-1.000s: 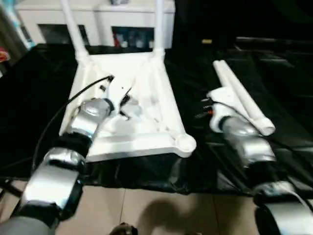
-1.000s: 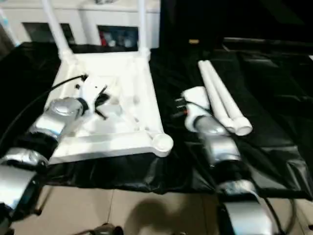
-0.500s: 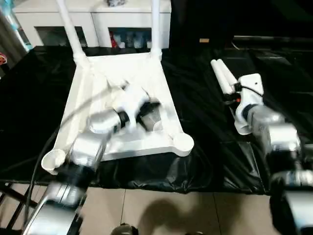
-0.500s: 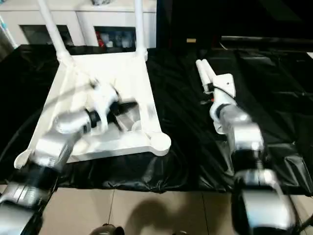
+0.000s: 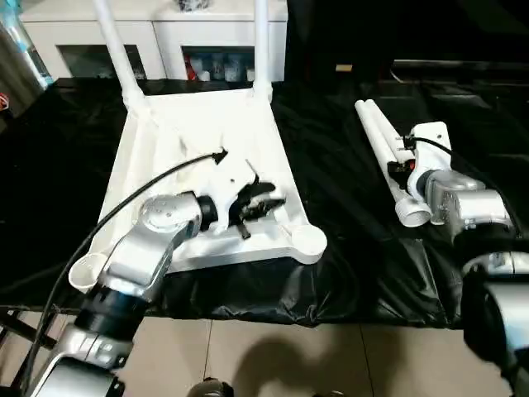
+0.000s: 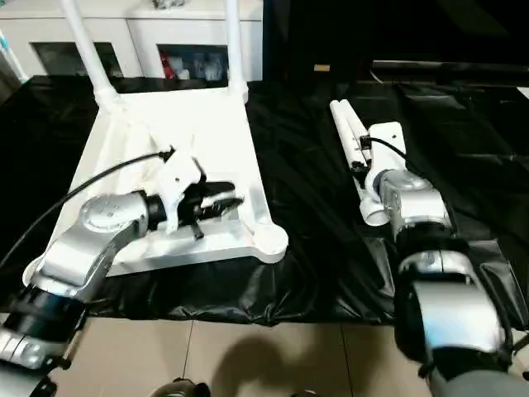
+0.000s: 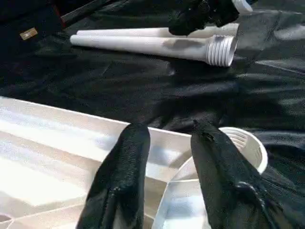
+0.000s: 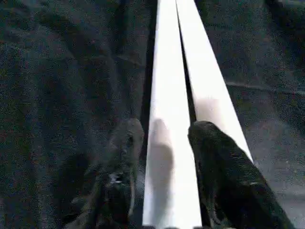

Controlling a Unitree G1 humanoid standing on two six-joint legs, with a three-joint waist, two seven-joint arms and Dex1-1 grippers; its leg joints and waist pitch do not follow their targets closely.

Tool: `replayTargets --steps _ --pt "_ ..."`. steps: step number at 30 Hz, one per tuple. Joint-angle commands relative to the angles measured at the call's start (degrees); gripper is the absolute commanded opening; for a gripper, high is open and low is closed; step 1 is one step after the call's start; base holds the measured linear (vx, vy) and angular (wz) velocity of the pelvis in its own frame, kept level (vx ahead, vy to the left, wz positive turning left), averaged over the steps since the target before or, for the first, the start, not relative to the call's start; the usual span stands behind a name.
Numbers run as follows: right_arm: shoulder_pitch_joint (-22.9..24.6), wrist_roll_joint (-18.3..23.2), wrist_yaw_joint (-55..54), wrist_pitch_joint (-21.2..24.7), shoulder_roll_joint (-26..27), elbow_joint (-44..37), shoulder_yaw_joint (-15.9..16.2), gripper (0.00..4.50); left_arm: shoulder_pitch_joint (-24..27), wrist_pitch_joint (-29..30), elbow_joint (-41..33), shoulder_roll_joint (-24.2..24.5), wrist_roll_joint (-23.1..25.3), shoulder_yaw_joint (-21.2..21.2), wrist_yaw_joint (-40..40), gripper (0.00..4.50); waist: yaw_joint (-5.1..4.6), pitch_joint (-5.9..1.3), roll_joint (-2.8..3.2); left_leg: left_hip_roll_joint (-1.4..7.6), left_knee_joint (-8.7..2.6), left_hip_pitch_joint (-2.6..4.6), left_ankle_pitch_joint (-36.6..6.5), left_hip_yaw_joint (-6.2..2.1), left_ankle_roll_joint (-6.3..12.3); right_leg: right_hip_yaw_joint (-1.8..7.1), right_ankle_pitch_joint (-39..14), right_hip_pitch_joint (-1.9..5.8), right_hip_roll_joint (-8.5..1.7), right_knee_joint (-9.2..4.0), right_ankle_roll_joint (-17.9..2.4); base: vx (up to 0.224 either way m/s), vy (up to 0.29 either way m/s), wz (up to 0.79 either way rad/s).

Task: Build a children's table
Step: Pick table leg

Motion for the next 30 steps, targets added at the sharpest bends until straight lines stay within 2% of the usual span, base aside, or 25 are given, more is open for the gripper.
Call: replayTargets --steps 1,2,5,6,8,11,13,16,20,23,30 --pt "-2.2 -0.9 -0.4 -1.7 -0.4 3.0 -0.1 2.25 1.0 1.8 -2.5 1.2 -0.3 -0.3 -0.5 2.06 0.17 -4.69 0.06 2.68 -3.05 1.34 -11.5 -1.38 -0.04 2.42 -6.1 2.97 -3.80 -3.57 -14.5 0.000 0.000 0.00" --pt "-2.9 -1.1 -0.5 -2.3 -0.5 4.6 0.1 2.43 1.6 2.6 -3.6 1.7 -0.3 -0.4 -0.7 2.29 0.16 -4.74 0.00 2.72 -3.04 1.33 -11.8 -1.45 -0.15 2.39 -6.4 3.00 -3.86 -3.43 -14.5 0.000 0.000 0.00" --pt "-4.5 -1.6 -0.3 -3.3 -0.7 7.9 0.3 2.66 2.9 4.5 -6.3 2.7 -0.5 -0.6 -1.1 2.47 0.19 -4.63 -0.23 2.68 -3.02 1.28 -12.0 -1.39 -0.03 2.38 -7.4 2.94 -3.83 -3.40 -14.7 0.000 0.000 0.00" --pt "-5.0 -1.7 0.0 -3.4 -0.8 8.9 0.4 2.69 3.3 5.0 -7.1 3.1 -0.5 -0.4 -1.0 2.58 0.24 -4.60 -0.69 2.79 -3.07 1.27 -12.1 -1.35 0.12 2.39 -7.8 2.92 -3.90 -3.46 -14.6 0.000 0.000 0.00" --pt "-5.5 -1.9 0.1 -3.6 -0.9 9.9 0.4 2.71 3.9 5.8 -8.4 3.6 -0.2 -0.1 -0.5 2.71 0.36 -4.54 -0.46 2.75 -3.03 1.27 -12.1 -1.33 0.32 2.41 -8.6 2.82 -3.92 -3.52 -14.4 0.000 0.000 0.00" --pt "-6.6 -2.5 -0.1 -3.9 -1.5 12.1 0.6 2.71 5.5 8.1 -11.6 5.0 0.0 1.0 0.8 3.01 0.71 -4.53 -1.11 2.85 -3.06 1.25 -11.6 -1.35 0.52 2.40 -9.3 2.81 -4.05 -3.41 -14.1 0.000 0.000 0.00" --pt "-7.3 -2.3 1.4 -3.1 -1.7 13.5 0.3 2.71 6.8 10.4 -14.2 6.5 -0.8 1.5 0.1 3.20 0.90 -4.42 -0.93 2.79 -3.03 1.20 -11.7 -1.28 0.57 2.42 -10.0 2.62 -3.88 -3.43 -13.7 0.000 0.000 0.00" --pt "-7.5 -2.8 1.3 -2.8 -2.0 14.4 0.4 2.71 7.6 11.8 -16.0 7.5 -1.3 1.9 -0.4 3.20 1.00 -4.34 -1.05 2.72 -3.03 1.13 -12.0 -1.31 0.44 2.41 -11.2 2.60 -3.93 -3.51 -13.4 0.000 0.000 0.00" --pt "-8.1 -3.0 1.2 -3.0 -2.6 15.4 0.2 2.71 8.8 14.1 -19.0 8.7 -2.4 2.6 -0.6 3.20 1.18 -4.36 -0.89 2.72 -3.00 1.19 -12.6 -1.33 -0.07 2.41 -11.6 2.43 -3.83 -3.44 -13.3 0.000 0.000 0.00" --pt "-8.3 -3.0 1.1 -2.9 -2.9 15.9 0.0 2.71 9.2 15.2 -20.4 9.4 -2.9 3.0 -0.5 3.20 1.11 -3.75 -0.99 2.62 -3.17 1.10 -14.3 -1.37 -0.26 2.48 -13.4 2.18 -3.80 -3.74 -12.6 0.000 0.000 0.00" --pt "-8.7 -3.1 1.9 -2.1 -3.4 16.8 -0.4 2.71 9.0 18.5 -23.8 11.0 -4.9 4.3 -1.0 3.20 0.84 -3.14 -1.09 2.55 -3.41 1.07 -15.7 -1.55 -0.47 2.55 -15.3 1.97 -3.70 -3.88 -11.8 0.000 0.000 0.00"
